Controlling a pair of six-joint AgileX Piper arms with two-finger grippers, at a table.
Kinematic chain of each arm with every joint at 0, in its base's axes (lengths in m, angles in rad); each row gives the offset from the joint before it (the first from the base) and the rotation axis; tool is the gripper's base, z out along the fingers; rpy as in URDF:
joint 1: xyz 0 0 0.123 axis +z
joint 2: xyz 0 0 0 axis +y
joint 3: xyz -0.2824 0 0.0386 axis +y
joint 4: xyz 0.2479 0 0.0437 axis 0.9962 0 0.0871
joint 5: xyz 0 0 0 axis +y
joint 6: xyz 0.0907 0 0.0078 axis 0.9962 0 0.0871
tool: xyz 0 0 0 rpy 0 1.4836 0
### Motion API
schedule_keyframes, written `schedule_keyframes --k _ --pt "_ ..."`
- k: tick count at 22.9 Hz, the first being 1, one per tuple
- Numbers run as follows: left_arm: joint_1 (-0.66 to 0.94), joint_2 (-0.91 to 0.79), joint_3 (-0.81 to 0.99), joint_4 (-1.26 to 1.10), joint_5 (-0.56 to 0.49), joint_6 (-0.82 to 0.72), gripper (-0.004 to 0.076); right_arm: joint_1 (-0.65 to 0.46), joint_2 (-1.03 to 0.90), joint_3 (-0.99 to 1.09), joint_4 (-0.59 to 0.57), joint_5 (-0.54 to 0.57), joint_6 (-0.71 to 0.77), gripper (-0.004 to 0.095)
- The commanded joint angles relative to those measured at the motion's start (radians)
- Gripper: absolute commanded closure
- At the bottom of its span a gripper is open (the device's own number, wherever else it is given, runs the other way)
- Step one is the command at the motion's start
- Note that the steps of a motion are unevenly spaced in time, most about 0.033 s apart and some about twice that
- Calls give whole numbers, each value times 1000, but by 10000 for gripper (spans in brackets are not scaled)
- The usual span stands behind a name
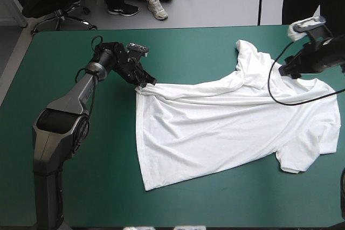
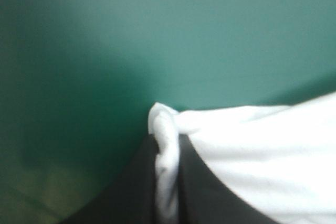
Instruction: Fold the cloth
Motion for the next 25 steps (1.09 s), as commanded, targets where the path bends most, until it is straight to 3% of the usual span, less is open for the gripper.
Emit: schedule_keyframes --k 1,3,6,9,14,20,25 --pt "-3 -47 -20 -10 16 -1 739 160 -39 -2 -92 6 -2 301" --pt "-3 -47 -21 -10 35 -1 739 242 -43 55 -136 6 29 300" --pt "-3 -47 -21 -1 69 4 739 377 -82 184 -92 7 20 301" --pt "-3 -47 -21 -1 79 6 739 599 -124 293 -93 -17 -42 306" --pt "-3 -47 -21 1 95 37 739 999 -65 358 -159 -154 -124 310" --pt "-3 -47 -21 1 103 37 739 1153 47 356 -157 -219 -127 322" --pt "-3 -47 -21 1 105 47 739 1168 99 356 -106 -262 -134 345"
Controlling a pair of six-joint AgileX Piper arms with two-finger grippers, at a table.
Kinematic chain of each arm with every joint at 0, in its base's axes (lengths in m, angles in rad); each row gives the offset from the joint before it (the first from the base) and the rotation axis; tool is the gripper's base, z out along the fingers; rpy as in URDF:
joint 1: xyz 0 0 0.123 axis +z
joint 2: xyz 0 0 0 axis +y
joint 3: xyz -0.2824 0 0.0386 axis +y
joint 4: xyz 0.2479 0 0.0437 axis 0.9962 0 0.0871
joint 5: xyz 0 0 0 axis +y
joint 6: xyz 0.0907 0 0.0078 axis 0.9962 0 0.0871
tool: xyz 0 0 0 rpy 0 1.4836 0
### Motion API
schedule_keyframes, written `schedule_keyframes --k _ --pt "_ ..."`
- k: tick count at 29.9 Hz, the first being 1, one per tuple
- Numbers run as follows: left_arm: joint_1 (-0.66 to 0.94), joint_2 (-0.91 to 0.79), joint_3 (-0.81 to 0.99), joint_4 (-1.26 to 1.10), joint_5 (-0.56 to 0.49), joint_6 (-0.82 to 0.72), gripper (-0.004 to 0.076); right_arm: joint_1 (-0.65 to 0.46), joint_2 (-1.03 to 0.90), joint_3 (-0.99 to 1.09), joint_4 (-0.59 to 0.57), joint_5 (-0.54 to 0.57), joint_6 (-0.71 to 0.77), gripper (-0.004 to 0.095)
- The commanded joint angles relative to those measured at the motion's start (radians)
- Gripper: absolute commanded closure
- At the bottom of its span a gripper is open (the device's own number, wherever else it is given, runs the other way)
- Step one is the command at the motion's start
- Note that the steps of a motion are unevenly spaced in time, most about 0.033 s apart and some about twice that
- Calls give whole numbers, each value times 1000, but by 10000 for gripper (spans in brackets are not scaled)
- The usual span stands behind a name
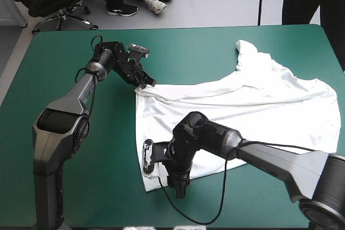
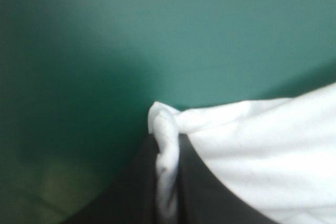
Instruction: Fold the cloth
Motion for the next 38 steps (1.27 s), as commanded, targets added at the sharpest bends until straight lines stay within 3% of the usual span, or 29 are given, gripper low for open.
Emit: schedule_keyframes --k 1,11,23,31,38 --pt "-3 -48 -13 3 57 15 739 2 -20 -24 48 -45 -15 345" --pt "-3 -48 -13 3 29 15 739 6 17 -35 138 -77 -77 345" --pt "-3 -48 -13 3 27 15 739 72 118 -93 132 -97 -78 351" --pt "-3 -48 -13 3 26 15 739 72 180 -93 103 -91 -22 658" --pt "-3 -48 -13 3 22 13 739 72 244 -93 81 -52 37 806"
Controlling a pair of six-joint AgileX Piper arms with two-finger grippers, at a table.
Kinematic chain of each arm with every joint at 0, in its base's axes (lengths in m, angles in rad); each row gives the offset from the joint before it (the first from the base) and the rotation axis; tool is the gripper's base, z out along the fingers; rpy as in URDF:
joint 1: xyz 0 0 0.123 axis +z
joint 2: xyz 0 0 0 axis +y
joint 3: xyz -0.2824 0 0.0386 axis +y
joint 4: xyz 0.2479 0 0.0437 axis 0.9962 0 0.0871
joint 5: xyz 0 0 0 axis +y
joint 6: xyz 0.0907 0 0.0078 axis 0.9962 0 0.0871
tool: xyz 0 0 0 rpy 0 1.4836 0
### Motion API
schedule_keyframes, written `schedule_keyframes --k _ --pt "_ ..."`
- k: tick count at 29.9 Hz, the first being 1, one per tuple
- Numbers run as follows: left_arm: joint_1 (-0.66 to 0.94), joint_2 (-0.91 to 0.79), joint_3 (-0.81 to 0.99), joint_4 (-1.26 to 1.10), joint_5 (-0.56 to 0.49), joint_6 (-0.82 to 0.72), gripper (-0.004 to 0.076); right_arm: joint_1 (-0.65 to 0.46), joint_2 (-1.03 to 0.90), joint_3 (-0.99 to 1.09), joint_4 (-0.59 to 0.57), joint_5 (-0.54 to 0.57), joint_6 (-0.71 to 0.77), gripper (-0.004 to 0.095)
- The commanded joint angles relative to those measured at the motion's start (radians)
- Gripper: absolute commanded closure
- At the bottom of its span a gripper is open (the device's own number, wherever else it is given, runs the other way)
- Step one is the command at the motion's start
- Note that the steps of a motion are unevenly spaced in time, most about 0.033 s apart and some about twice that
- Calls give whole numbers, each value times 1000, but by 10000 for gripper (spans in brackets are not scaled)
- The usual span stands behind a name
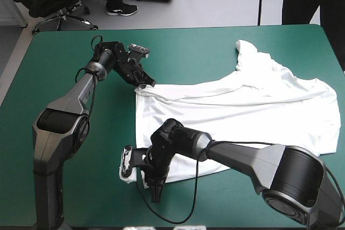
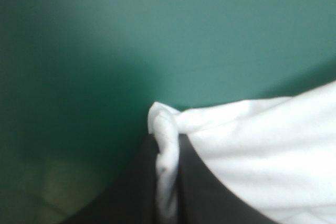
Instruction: Fold the cloth
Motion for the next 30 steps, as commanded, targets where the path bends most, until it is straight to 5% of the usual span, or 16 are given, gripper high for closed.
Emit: schedule_keyframes --k 1,5,10,21,30 --pt "-3 -48 -13 3 27 -1 739 1 37 8 -1 48 16 825" --pt "-3 -48 -13 3 33 -1 739 1 44 8 -1 49 21 927" --pt "-3 -57 -15 0 94 -11 739 1 15 -24 -49 136 79 925" --pt "-3 -268 -15 -12 132 -85 739 -9 -211 -258 -404 333 337 926" --pt "-3 -524 -67 -63 110 -151 739 -136 -425 -460 -422 333 441 926"
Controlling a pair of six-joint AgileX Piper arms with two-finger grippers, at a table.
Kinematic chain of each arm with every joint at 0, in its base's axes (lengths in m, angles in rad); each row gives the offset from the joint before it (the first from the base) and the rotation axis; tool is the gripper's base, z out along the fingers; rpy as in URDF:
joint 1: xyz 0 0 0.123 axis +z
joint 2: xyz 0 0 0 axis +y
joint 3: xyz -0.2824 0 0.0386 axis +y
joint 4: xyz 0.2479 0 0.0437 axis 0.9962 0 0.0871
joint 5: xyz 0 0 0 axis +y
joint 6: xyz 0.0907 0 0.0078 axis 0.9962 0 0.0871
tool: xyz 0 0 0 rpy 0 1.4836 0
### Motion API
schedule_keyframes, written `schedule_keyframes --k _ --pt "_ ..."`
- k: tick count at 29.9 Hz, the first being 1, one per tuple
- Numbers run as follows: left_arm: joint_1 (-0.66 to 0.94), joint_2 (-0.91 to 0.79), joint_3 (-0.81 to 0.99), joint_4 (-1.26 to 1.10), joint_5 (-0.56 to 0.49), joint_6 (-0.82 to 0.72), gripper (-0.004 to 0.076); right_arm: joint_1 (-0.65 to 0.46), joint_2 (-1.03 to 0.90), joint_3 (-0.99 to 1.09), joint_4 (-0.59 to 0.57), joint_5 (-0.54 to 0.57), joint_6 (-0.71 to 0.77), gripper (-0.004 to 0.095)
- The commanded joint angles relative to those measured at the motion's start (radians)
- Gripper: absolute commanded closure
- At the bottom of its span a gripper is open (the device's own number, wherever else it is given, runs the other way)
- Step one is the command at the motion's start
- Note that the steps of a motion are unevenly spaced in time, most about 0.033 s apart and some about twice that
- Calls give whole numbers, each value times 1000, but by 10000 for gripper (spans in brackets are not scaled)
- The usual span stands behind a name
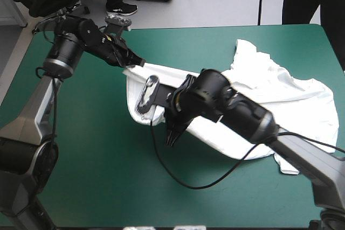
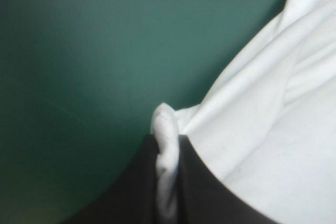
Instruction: Fold the cloth
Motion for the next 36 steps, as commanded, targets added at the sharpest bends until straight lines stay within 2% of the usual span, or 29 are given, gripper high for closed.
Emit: schedule_keyframes --k 1,12,19,28,36 --pt "-3 -146 -90 -39 -43 -46 739 -66 -123 -103 -20 8 34 926" --pt "-3 -276 -449 -62 -130 -118 741 -300 -269 -336 -20 8 78 926" --pt "-3 -308 -671 -78 -151 -118 741 -317 -294 -507 -131 -52 112 926" --pt "-3 -428 -713 -79 -252 -92 741 -317 -294 -766 -173 -246 128 926" --pt "-3 -537 -713 -84 -279 -59 741 -317 -347 -855 -88 -279 128 926"
